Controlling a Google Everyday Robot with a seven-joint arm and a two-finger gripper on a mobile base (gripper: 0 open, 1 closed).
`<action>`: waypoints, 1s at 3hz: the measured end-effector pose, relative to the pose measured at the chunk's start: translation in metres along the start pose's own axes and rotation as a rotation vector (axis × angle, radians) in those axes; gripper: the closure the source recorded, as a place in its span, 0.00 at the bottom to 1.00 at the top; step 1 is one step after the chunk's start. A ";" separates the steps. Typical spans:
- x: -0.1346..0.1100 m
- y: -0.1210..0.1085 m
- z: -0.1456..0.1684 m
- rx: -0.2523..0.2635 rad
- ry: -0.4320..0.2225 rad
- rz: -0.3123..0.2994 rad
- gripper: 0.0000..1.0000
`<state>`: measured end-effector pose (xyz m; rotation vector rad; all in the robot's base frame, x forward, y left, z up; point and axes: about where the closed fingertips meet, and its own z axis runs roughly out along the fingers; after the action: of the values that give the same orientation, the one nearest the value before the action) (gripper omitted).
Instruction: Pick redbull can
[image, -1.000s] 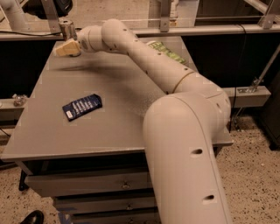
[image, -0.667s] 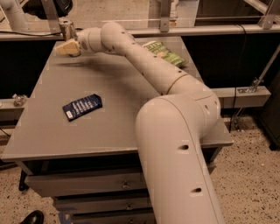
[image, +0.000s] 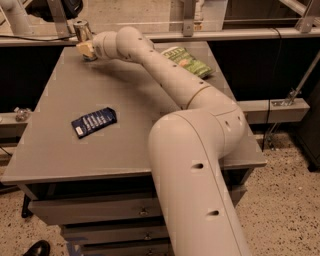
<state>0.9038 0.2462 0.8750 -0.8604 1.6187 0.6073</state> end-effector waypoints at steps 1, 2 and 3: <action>0.001 -0.008 -0.008 0.027 0.002 0.011 0.80; -0.004 -0.010 -0.023 0.045 -0.008 0.017 1.00; -0.017 -0.001 -0.047 0.033 -0.039 0.022 1.00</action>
Offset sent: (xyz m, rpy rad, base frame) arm -0.0169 -0.0438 0.0218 0.0272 -0.0116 -0.0760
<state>0.8778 0.2127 0.9020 -0.8033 1.6005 0.6075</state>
